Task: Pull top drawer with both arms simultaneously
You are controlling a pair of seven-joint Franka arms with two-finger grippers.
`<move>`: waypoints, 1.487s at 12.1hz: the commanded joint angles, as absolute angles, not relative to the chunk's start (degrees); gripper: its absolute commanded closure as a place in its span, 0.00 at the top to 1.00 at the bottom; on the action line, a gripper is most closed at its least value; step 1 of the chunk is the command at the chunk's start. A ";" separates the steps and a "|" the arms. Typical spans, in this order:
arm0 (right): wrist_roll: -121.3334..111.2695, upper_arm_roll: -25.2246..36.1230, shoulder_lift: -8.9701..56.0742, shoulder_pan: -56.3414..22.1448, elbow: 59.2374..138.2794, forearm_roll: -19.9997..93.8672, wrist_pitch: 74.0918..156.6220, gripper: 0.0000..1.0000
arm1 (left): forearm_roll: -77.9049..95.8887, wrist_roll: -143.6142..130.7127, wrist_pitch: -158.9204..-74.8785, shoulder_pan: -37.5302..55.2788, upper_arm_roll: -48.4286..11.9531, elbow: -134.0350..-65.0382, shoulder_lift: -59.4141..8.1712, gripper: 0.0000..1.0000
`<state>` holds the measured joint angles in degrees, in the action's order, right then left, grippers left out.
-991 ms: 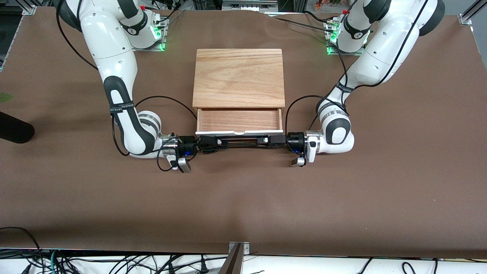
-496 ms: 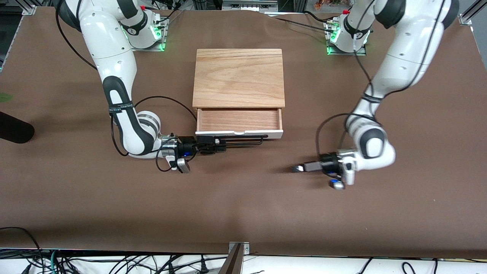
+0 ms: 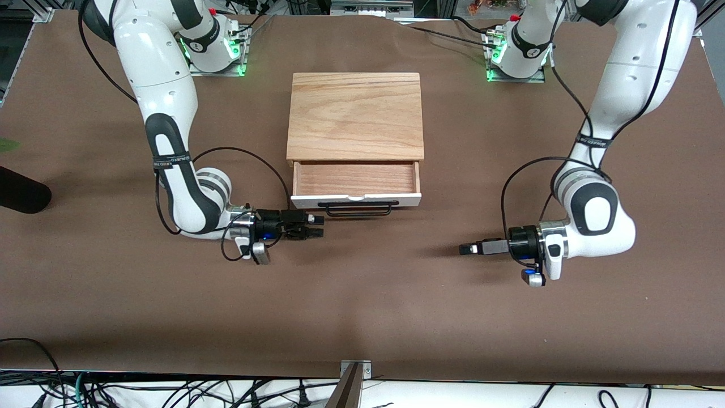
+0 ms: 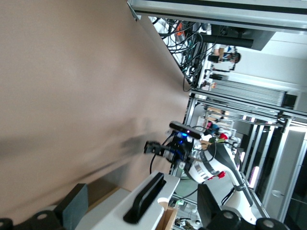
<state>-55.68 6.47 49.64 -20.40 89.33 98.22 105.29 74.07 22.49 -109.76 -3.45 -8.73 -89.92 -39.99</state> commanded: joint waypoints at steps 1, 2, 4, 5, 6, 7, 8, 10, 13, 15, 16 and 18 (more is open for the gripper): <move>-54.06 8.43 48.34 -20.39 87.54 93.88 107.58 1.00 | 64.82 17.68 -109.42 -5.71 -8.88 -98.24 -29.04 1.00; -53.18 10.09 48.25 -20.56 86.58 92.13 107.58 1.00 | 60.69 16.36 -109.34 -5.89 -8.96 -100.35 -25.87 1.00; -47.49 12.82 47.99 -20.92 83.51 87.04 107.58 1.00 | 53.91 14.43 -105.84 -6.94 -8.88 -104.22 -19.28 1.00; -43.98 13.79 47.90 -20.83 81.67 83.44 107.58 1.00 | 49.00 13.11 -104.08 -7.47 -8.88 -106.07 -15.33 1.00; -40.47 14.67 47.90 -20.92 79.91 80.10 107.58 1.00 | 44.26 12.23 -102.76 -7.56 -8.88 -107.39 -11.90 1.00; -36.78 15.37 47.55 -20.74 78.59 76.76 107.67 1.00 | 39.60 12.04 -101.00 -7.65 -8.88 -108.45 -8.65 1.00; -33.00 15.47 46.77 -19.96 77.53 73.16 108.01 1.00 | 34.07 12.04 -98.46 -7.82 -8.88 -108.63 -5.83 1.00; -27.45 15.38 44.75 -18.29 77.08 64.64 109.07 1.00 | 23.16 12.04 -93.63 -7.74 -8.53 -107.76 -1.51 1.00; -20.41 15.21 39.92 -16.70 77.52 44.30 111.26 1.00 | 9.90 12.22 -87.56 -4.76 -5.55 -105.75 2.98 1.00; -12.87 13.55 35.53 -15.82 78.48 29.86 111.10 1.00 | 0.49 13.09 -83.78 -3.26 -5.62 -100.75 3.17 1.00; -9.35 12.58 33.25 -15.21 79.53 24.49 111.09 1.00 | -2.69 13.01 -83.50 -2.90 -5.71 -99.16 3.16 1.00; -4.58 11.78 27.63 -15.12 82.68 12.98 110.05 1.00 | -3.08 13.09 -83.76 -2.90 -5.54 -97.22 2.20 1.00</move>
<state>-8.06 13.58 34.10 -15.82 77.31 20.92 110.45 -1.24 12.60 -85.06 -3.77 -6.26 -100.03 3.57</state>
